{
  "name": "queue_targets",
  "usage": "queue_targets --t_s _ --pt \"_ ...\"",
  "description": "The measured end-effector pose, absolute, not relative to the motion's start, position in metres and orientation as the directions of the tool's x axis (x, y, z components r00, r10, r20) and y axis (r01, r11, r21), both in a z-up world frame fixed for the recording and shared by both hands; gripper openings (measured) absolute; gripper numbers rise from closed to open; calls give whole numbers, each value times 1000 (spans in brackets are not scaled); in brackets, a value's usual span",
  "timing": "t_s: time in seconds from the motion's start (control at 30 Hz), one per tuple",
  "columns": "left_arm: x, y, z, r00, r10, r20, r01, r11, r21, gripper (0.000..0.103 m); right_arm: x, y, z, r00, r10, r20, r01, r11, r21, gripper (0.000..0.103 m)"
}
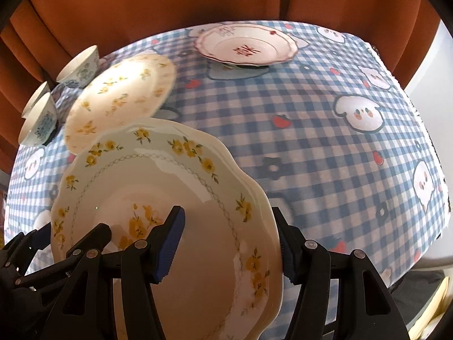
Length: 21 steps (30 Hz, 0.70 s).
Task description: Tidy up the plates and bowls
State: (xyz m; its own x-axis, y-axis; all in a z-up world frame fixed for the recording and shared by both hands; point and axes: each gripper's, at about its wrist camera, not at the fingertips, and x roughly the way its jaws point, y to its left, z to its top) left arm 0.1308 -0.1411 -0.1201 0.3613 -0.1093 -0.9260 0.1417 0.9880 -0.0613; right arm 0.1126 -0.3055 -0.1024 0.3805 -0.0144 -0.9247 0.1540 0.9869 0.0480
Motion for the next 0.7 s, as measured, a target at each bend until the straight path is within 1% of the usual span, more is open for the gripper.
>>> queue_targets --t_s 0.3,0.7 --pt "135 -72 -108 383 -123 -915 149 986 -70 72 113 -233 -87 401 -30 -916 159 987 37 64" --pt "135 26 -115 382 -92 -919 126 991 -47 72 118 -133 -96 391 -7 -920 134 990 49 64"
